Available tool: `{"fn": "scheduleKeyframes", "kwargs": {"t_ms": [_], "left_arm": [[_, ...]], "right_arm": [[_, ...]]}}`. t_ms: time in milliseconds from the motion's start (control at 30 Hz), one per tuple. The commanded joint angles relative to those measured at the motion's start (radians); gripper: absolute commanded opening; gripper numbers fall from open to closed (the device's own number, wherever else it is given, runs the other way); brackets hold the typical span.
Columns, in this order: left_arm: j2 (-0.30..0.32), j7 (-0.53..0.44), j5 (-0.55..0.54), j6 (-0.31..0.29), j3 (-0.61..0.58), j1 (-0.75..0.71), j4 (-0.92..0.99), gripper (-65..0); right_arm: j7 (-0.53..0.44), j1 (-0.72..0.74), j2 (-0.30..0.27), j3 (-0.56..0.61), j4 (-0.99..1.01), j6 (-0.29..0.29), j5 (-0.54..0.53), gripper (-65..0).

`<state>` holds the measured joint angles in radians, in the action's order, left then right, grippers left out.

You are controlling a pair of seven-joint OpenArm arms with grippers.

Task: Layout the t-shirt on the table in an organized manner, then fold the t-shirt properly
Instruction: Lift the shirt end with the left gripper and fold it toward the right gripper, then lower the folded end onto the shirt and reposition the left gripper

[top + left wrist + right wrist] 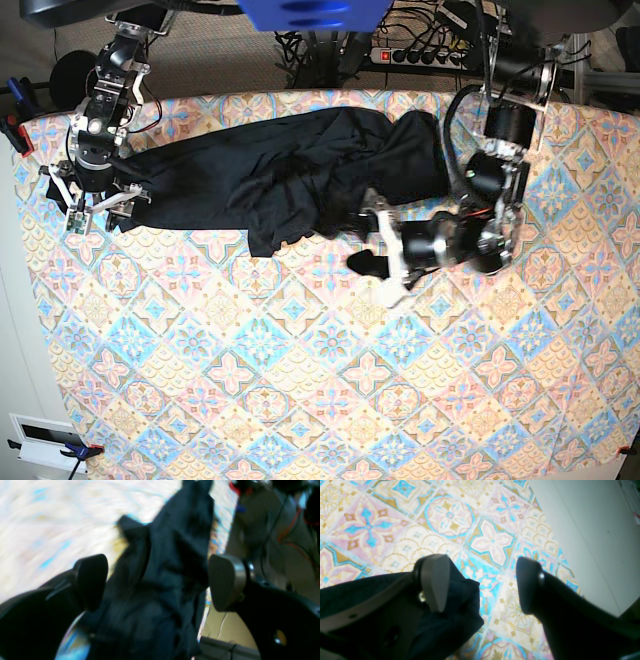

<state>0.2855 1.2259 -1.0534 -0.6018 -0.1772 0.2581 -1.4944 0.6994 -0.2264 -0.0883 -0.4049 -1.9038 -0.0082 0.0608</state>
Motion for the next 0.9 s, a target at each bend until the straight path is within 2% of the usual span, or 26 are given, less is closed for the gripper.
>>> {"fn": "scheduleKeyframes", "kwargs": {"t_ms": [0,167,267,400,467,600,733,867], "left_arm": [[0.019,-0.014,-0.024,-0.004,0.06,-0.004,-0.016,-2.0],[0.073,-0.016,-0.018,-0.002,0.261,-0.116,-0.016,-1.9],[0.079,-0.016,-0.017,0.0,0.354,-0.171,-0.016,-2.1],[0.077,-0.016,-0.011,-0.023,0.411,-0.219,-0.016,-3.1],[0.077,-0.016,-0.006,-0.068,0.411,-0.222,-0.018,-7.9],[0.1,-0.014,0.012,-0.071,0.411,-0.242,-0.016,-24.8],[0.1,-0.013,0.15,-0.071,0.41,-0.28,-0.015,-40.0],[0.097,-0.014,0.279,-0.073,0.41,-0.352,-0.01,-48.8]], "right_arm": [[-0.027,0.008,-0.012,-0.001,-0.02,-0.006,0.004,-24.7],[-0.027,0.009,-0.012,-0.001,-0.018,-0.006,0.004,-24.7],[-0.027,0.009,-0.012,0.021,-0.018,-0.006,0.004,-24.7],[-0.027,0.012,-0.012,0.057,-0.016,-0.006,0.004,-24.7],[-0.027,0.011,-0.012,0.062,-0.016,-0.006,0.004,-24.7],[-0.027,0.009,-0.012,0.062,-0.018,-0.006,0.004,-24.7],[-0.027,0.008,-0.012,0.062,-0.018,-0.006,0.004,-24.7],[-0.027,0.006,-0.012,0.064,-0.018,-0.006,0.004,-24.7]]}}
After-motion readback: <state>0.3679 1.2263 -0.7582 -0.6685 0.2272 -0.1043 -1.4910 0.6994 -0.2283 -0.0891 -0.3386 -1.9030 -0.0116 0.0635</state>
